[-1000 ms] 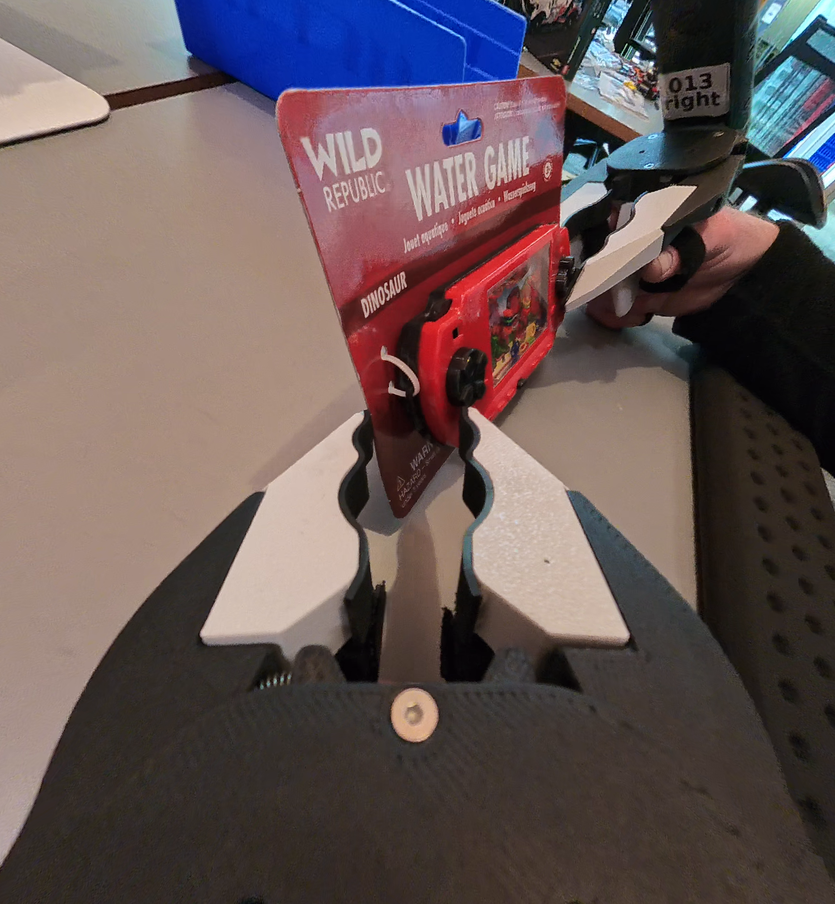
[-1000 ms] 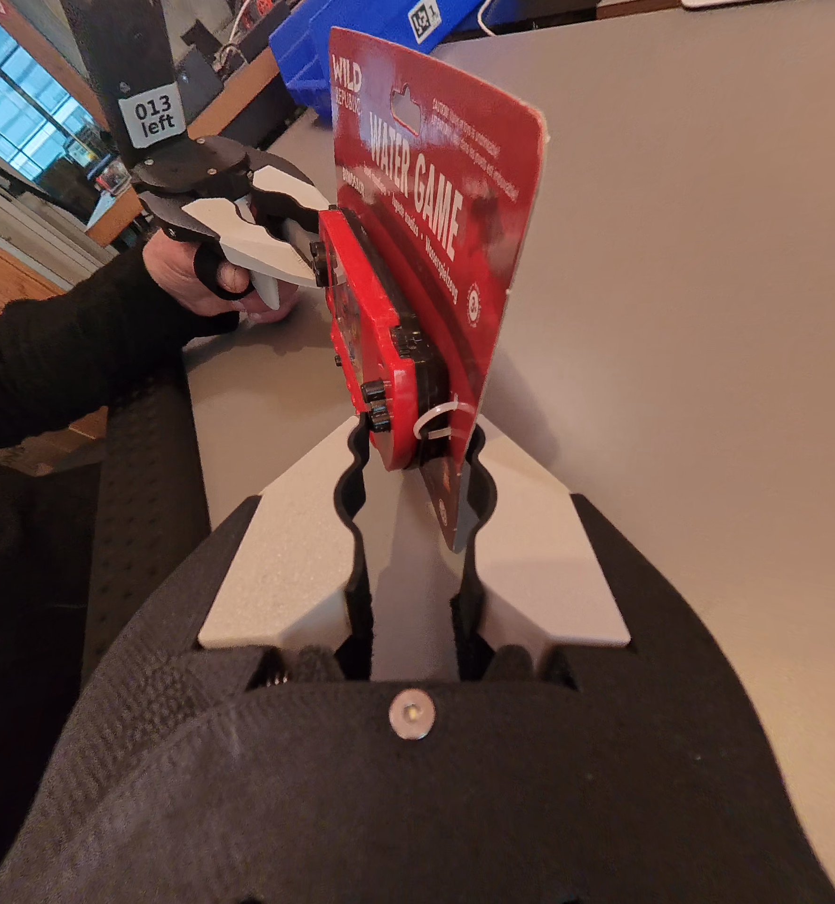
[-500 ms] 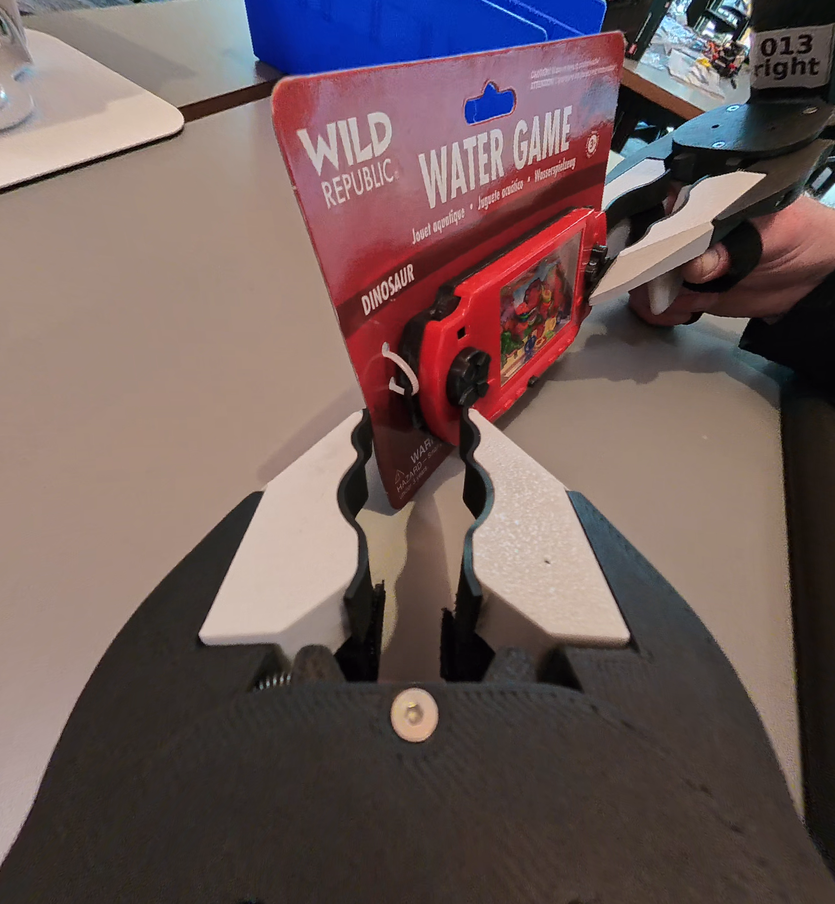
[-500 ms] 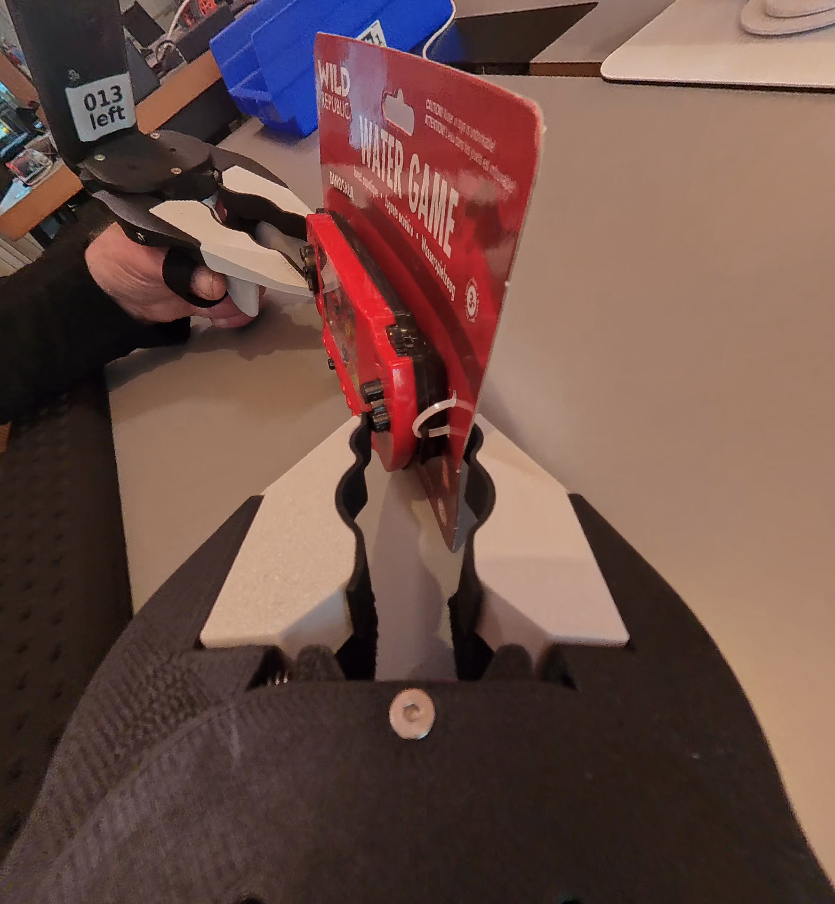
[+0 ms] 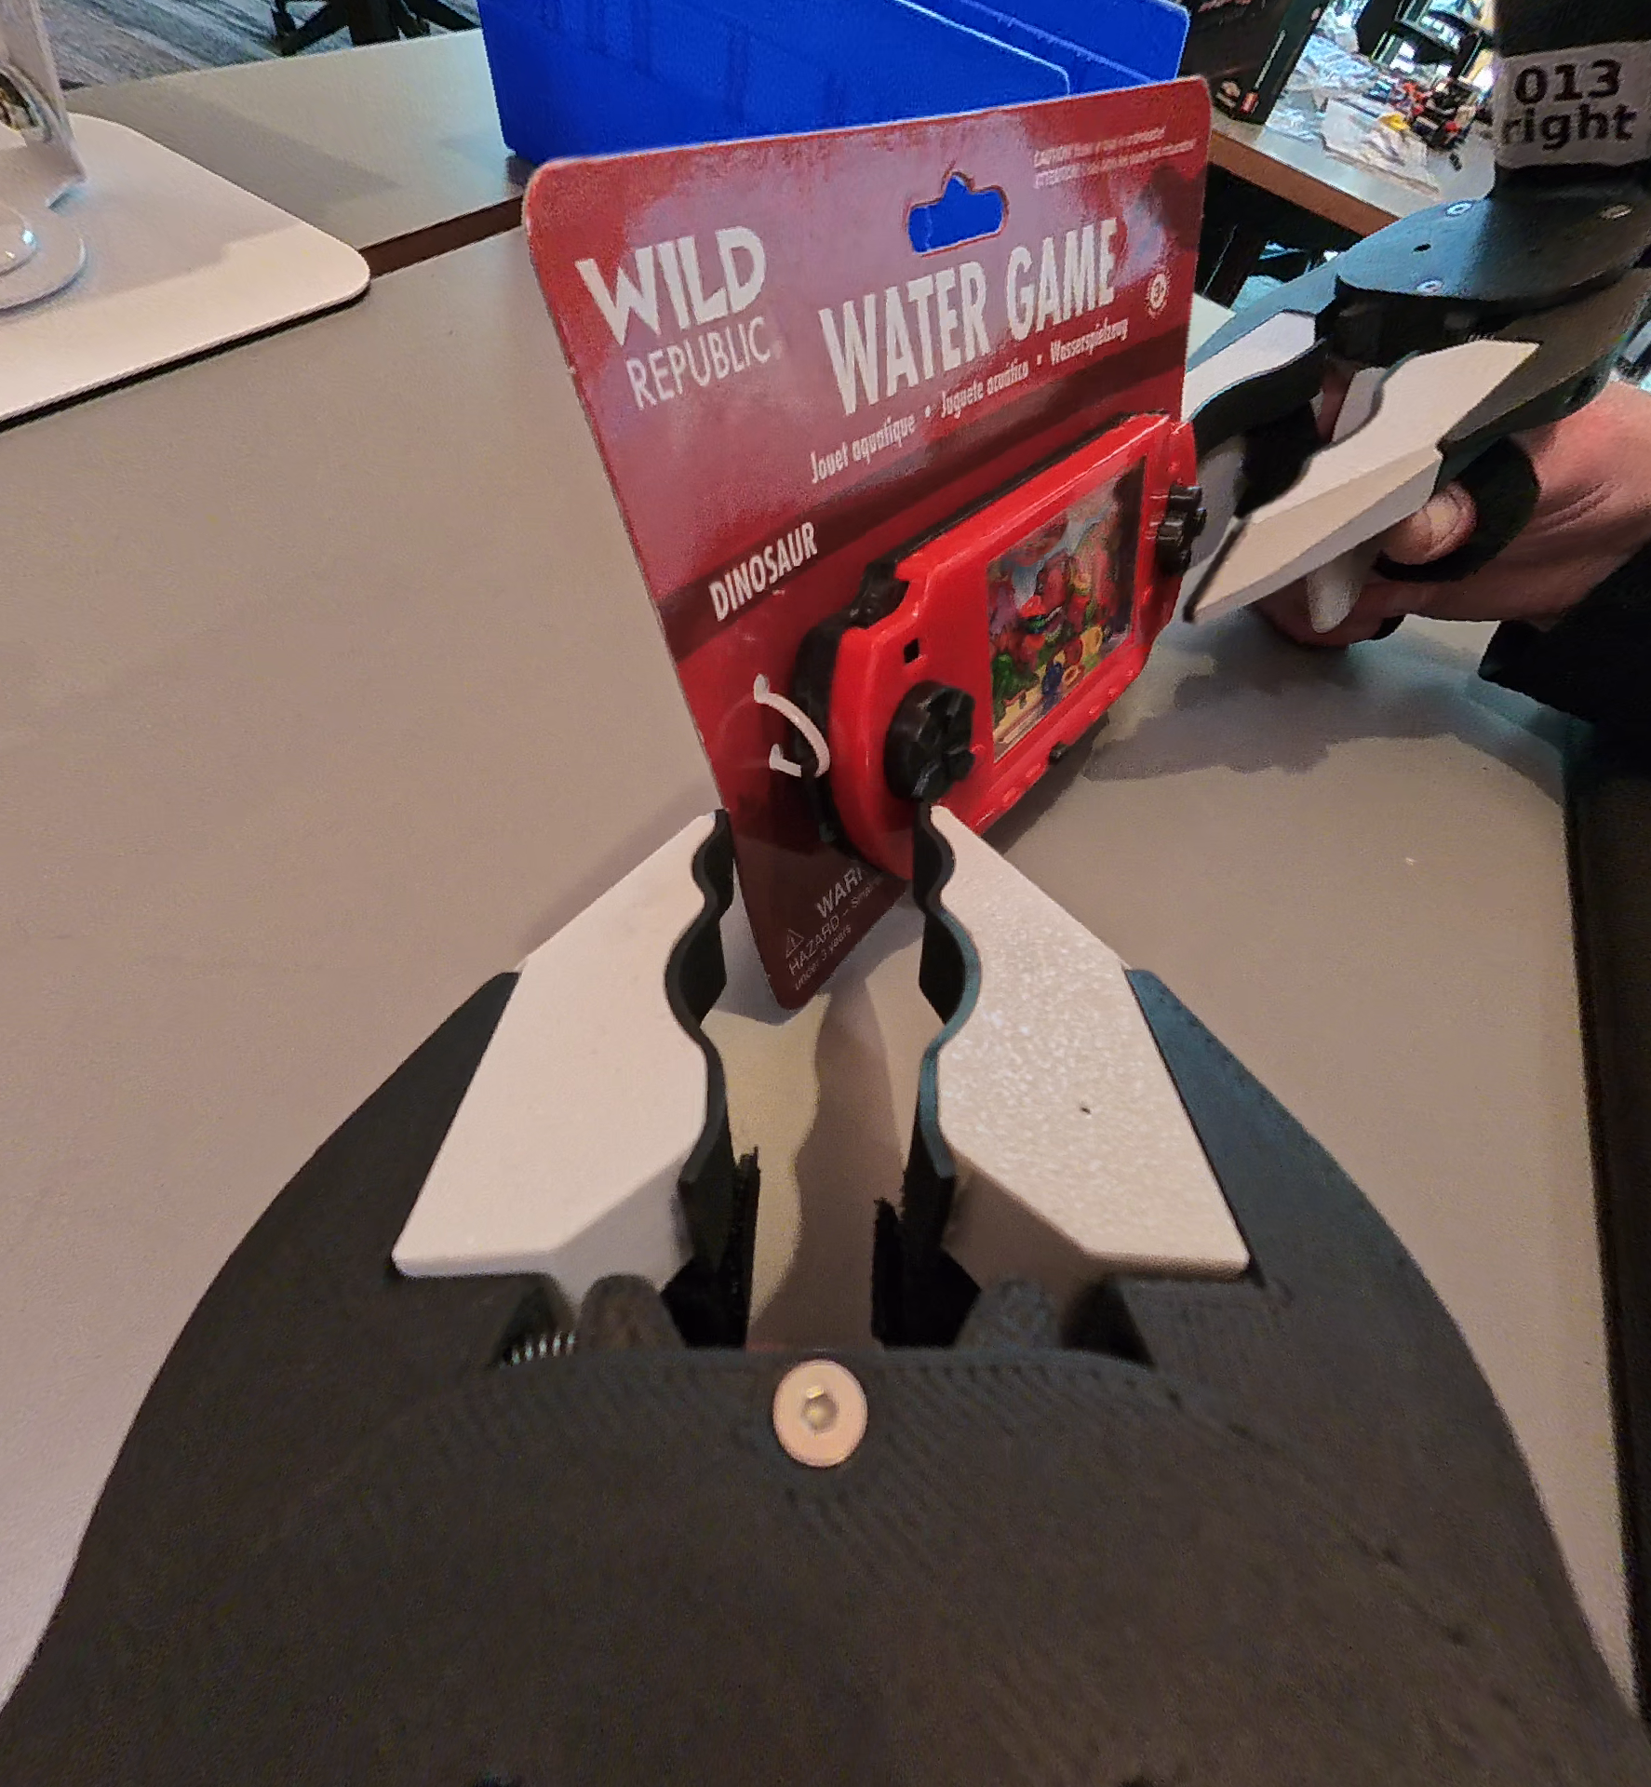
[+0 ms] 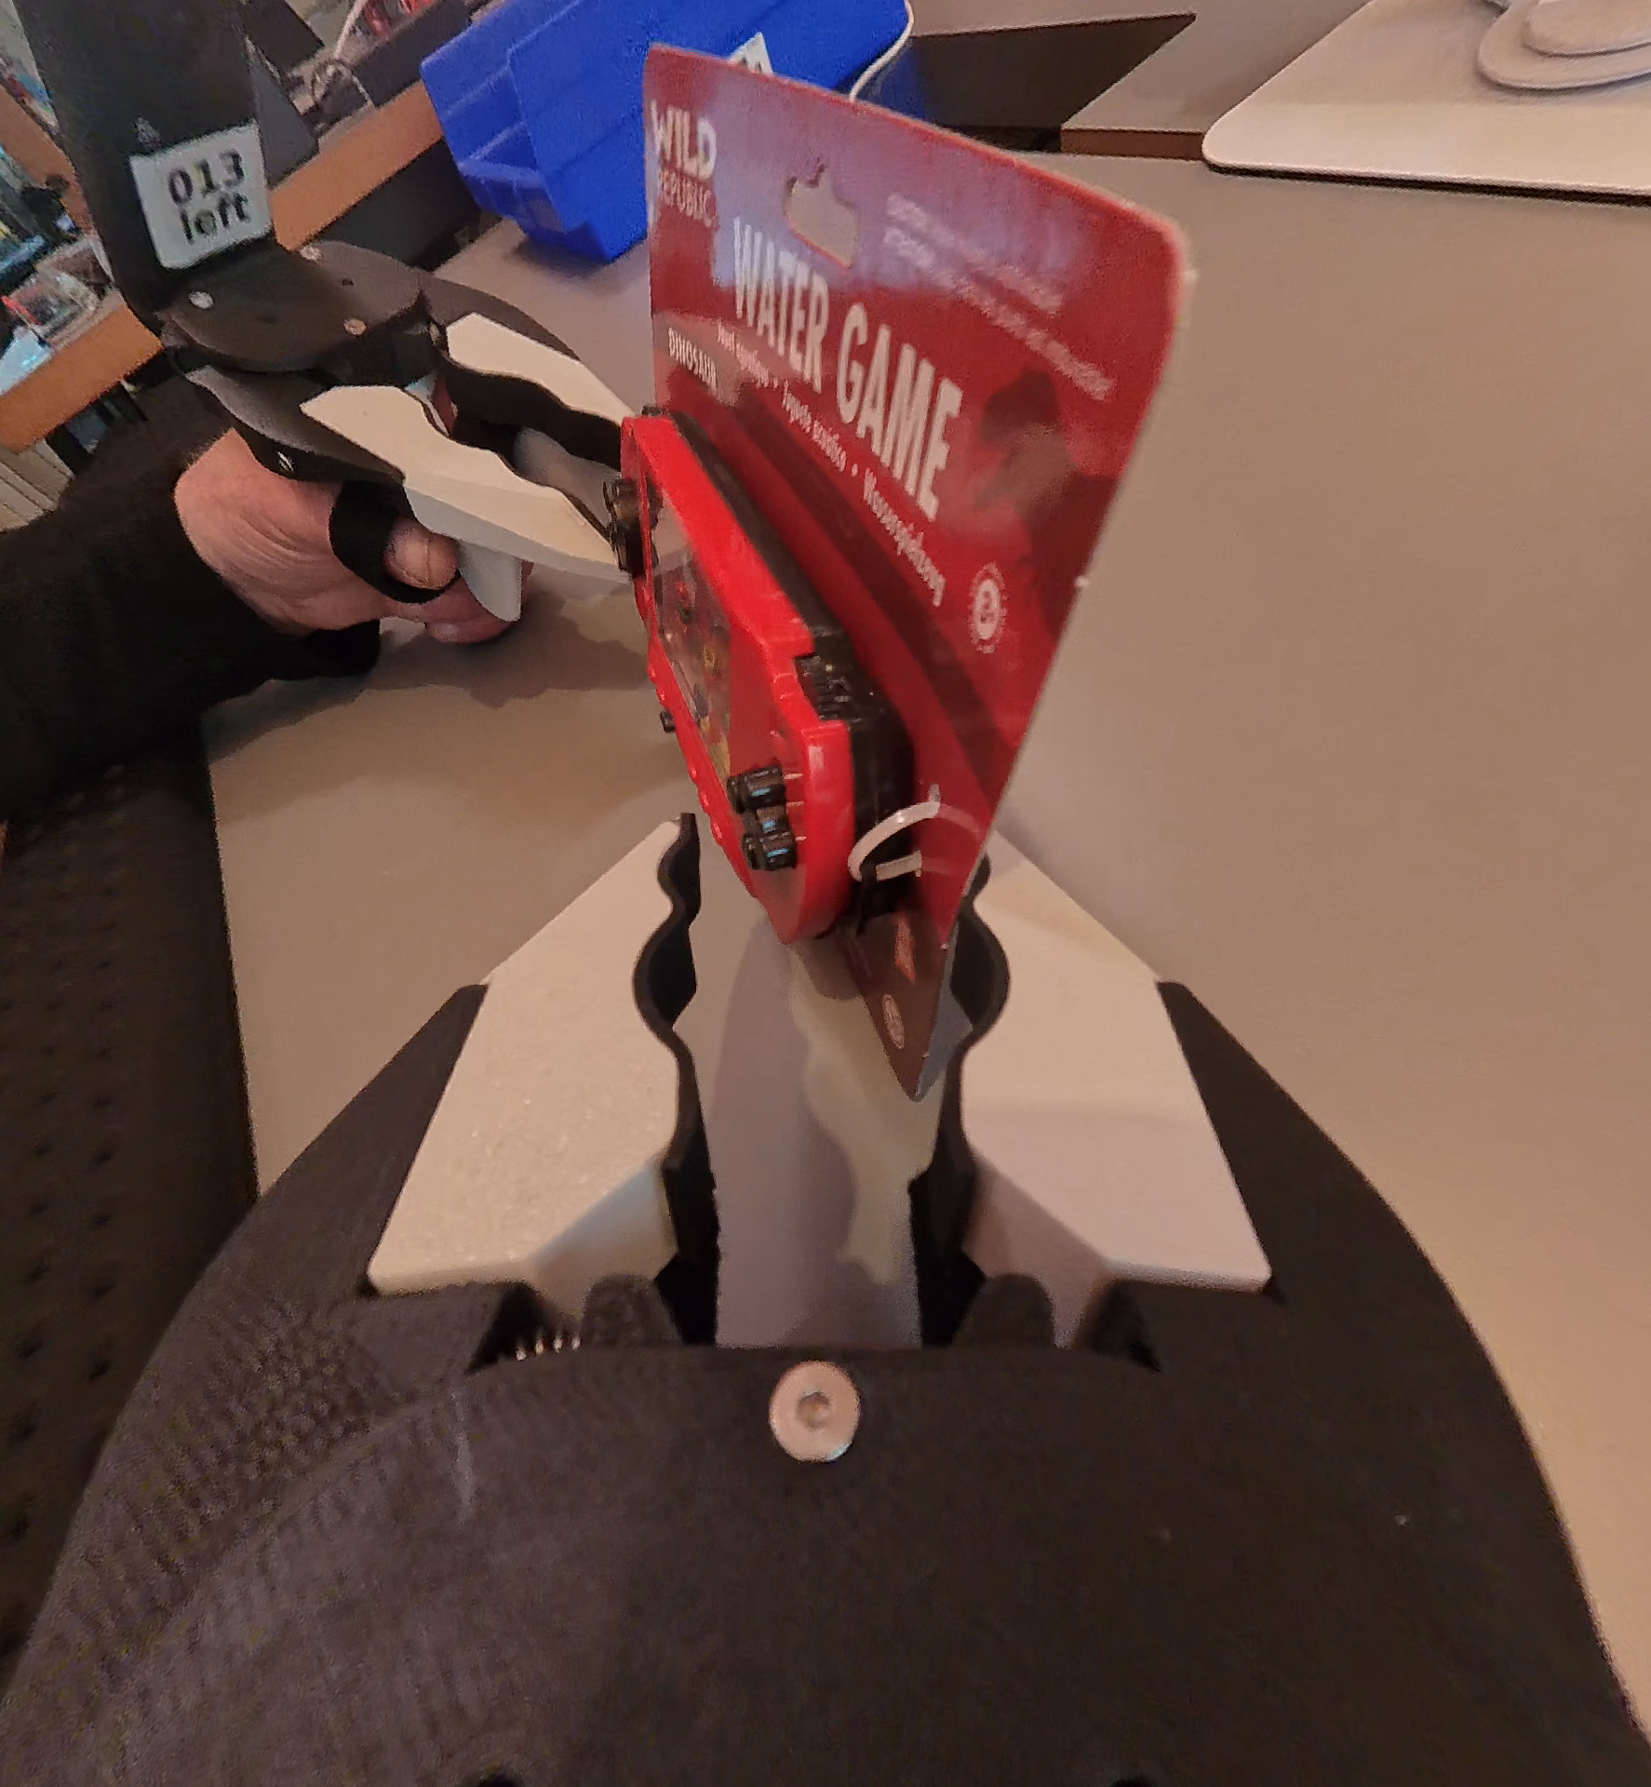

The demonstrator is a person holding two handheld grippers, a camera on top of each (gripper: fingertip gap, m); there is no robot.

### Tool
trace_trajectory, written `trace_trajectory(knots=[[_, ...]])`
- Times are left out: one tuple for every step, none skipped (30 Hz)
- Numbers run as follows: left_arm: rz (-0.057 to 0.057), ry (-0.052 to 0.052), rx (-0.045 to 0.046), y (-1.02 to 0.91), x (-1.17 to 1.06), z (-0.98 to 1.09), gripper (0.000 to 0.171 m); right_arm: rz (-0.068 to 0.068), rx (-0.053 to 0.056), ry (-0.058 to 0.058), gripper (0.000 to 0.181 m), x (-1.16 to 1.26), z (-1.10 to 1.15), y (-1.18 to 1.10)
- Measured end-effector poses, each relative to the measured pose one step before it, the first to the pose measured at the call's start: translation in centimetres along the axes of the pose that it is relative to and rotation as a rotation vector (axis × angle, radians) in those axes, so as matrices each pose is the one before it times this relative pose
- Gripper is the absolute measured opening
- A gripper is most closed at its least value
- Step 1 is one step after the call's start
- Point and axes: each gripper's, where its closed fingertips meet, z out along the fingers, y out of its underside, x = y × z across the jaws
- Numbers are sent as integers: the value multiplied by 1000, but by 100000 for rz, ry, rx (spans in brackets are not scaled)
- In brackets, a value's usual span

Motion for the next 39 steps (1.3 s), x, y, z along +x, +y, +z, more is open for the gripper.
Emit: trace_trajectory(knots=[[330, 231, -232, 33, 44, 20, 35, 1064, 1529, -676, 46, 15, -134, -209], [358, 319, 76, -22, 80, 10, 34, 1048, 1306, -1361, 42, -54, -152, -172], [536, 252, 70, -15, 78, 4, 34, 767, 1393, -1195, 40, -62, -162, -197], [521, 362, -23, 0, 122, 28, 34, 634, 992, -716, 40, -29, -85, -125], [399, -192, 95, -25, 26, 19, 34, 601, -18, -372, 39, 5, 5, 24], [227, -67, 289, -40, 4, -13, 34, 297, -84, 38, 39, 41, 7, 15], [122, 423, 264, -41, 60, -39, 34, 116, -89, -425, 38, -55, -2, 16], [206, 238, 288, -23, -3, -72, 34, -218, -316, -1053, 37, -178, -16, 64], [214, 200, 836, -117, -4, -90, 34, -1437, -401, -205, 35, -162, 12, 57], [325, -2, 880, -162, -40, -80, 35, -2172, -398, 108, 34, -193, 5, 67], [343, -80, 636, -180, -114, -132, 36, -1698, -734, -239, 33, -228, 24, 115], [-34, 267, 785, -231, -90, -178, 37, -1246, -344, 122, 33, -132, 24, 57], [-390, 211, 693, -188, -94, -138, 40, -819, 101, 583, 32, 0, -27, -13], [-204, 670, 139, -61, -19, -56, 45, -724, -313, 616, 32, 22, -18, 52], [-634, 1316, 225, -117, 52, -52, 54, -694, -315, 516, 32, 26, -5, 50], [-1014, 907, 425, -165, -14, -93, 57, -124, -24, 144, 32, 9, 7, 7], [-489, 997, 752, -217, 62, -114, 57, -211, -94, -337, 31, -75, -3, 16], [132, 582, 94, -100, 45, -67, 57, -441, -125, -405, 32, -101, 22, 21], [227, -114, -1310, 151, -73, 70, 59, -736, -162, -379, 32, -123, 30, 15], [1, -588, -1486, 245, -189, 164, 62, -1187, -258, -535, 32, -186, 46, 33], [-399, 529, 108, 49, 12, 168, 62, -1968, -345, -110, 32, -171, 65, 32], [-645, 1508, -208, 76, 249, 228, 63, -2968, -220, 359, 32, -203, 93, 8], [888, 922, -637, 105, 276, 246, 62, -2229, -309, 781, 33, -174, 133, 13], [2127, -338, -671, 94, 196, 221, 57, -1274, -403, 1393, 34, -95, 96, 12], [1510, -463, -543, 80, 157, 140, 51, -1293, -550, 2626, 35, 57, -9, 13], [329, -252, -36, 12, 73, 42, 50, -991, -171, 3299, 37, 99, -93, -27], [-135, 455, 85, 22, 77, -18, 50, -225, 821, 2881, 42, 52, -153, -215], [-45, 269, 223, -10, -9, -30, 50, -126, 1513, 2939, 50, 51, -230, -372], [-490, -17, 173, -16, -59, -25, 49, -556, 1290, 3754, 47, 174, -297, -369], [-361, -443, 100, -25, -97, -23, 49, -245, 815, 4735, 42, 361, -334, -234], [-212, -481, 92, -31, -106, -3, 48, -243, 966, 3435, 38, 106, -305, -171], [-418, -228, -5, -26, -49, 11, 48, -258, -475, 2508, 36, -68, -184, 119], [-118, 94, -187, 6, 23, 9, 48, 121, -1475, 2881, 37, 22, -36, 284], [310, -237, -102, 7, -11, 5, 48, 115, -936, 2470, 38, -1, 52, 168], [135, 31, -67, 7, 18, -13, 48, -444, -1010, 1405, 39, -127, 116, 143], [-79, 238, 58, -5, 25, -10, 48, -362, -1569, 1252, 40, -44, 170, 207], [-18, -7, 67, -3, 21, 0, 48, 125, -916, 1221, 38, 46, 144, 129], [263, -393, -116, 19, -39, 1, 48, 658, 241, 222, 37, -15, 37, -44], [61, -126, -95, -4, 3, -7, 48, 954, 562, 102, 36, 13, -27, -60]])
